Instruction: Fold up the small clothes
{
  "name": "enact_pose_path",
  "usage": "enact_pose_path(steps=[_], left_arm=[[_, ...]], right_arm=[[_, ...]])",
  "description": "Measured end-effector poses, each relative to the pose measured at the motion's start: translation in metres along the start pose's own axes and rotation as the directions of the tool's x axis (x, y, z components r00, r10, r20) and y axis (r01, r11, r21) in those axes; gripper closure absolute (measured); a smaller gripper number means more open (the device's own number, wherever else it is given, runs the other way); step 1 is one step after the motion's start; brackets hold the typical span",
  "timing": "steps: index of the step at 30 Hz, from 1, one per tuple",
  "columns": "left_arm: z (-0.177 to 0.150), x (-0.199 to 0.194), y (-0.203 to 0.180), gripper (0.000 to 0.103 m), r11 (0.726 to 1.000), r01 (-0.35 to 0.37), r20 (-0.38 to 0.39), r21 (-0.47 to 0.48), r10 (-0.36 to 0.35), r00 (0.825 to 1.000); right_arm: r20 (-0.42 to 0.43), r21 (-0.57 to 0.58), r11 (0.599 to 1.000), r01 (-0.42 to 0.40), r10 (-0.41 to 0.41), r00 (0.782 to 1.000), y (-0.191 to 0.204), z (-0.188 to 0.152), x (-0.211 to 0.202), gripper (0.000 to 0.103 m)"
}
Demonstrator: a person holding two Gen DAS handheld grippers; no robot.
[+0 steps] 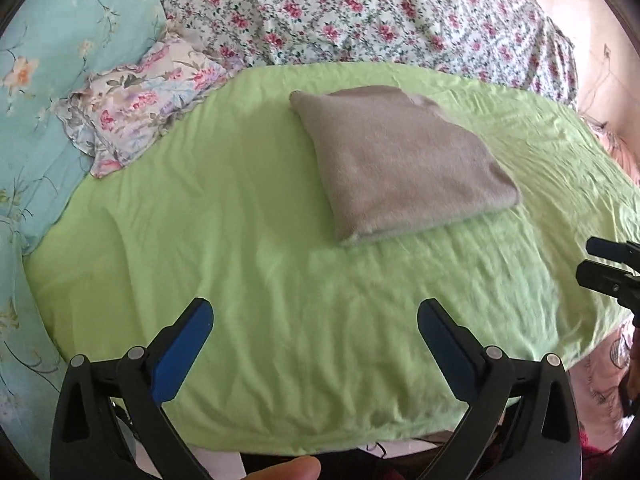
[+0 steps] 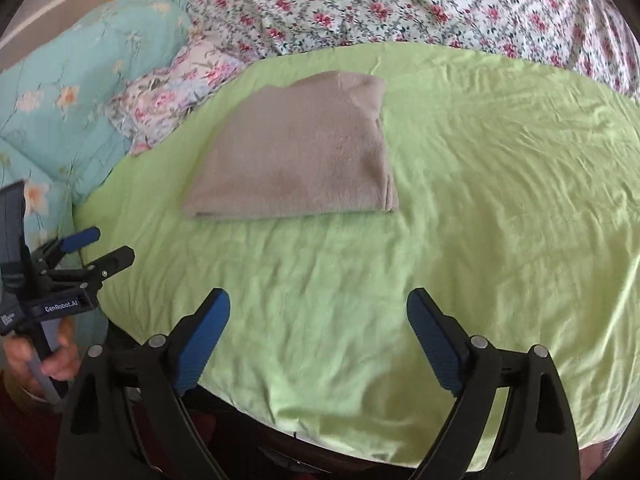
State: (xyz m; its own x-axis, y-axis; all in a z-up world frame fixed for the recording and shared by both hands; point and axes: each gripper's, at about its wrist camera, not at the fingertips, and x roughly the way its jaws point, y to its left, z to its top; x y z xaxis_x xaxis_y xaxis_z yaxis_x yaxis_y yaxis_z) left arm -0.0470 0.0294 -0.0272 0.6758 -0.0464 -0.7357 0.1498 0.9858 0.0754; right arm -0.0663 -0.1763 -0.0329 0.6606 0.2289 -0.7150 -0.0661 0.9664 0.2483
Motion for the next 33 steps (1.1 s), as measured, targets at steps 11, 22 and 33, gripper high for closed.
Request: enact_pose_path(steps=[11,22,33], left_arm=[[0.001,0.011,-0.002,0.001,0.999,-0.023,-0.026,0.029,0.024,0.999],[0.033,0.029,-0.004,0.001,0.994,-0.101,-0.031,0.041,0.102,0.994],[0.063,0.036,-0.003,0.001,0.992,-0.123,-0.008,0.026,0.123,0.992]], right_arm=[[-0.028,-0.028,1.0,-0.005,0.004,1.0,0.009,-0.005,0.011,0.007],[-0.036,-0.061,0.998,0.017,-0.02,0.999,0.006,0.014,0.023,0.006],[-0.032,-0.079,0.997,0.008,-0.011,0.999,0.013,0.053,0.032,0.006]])
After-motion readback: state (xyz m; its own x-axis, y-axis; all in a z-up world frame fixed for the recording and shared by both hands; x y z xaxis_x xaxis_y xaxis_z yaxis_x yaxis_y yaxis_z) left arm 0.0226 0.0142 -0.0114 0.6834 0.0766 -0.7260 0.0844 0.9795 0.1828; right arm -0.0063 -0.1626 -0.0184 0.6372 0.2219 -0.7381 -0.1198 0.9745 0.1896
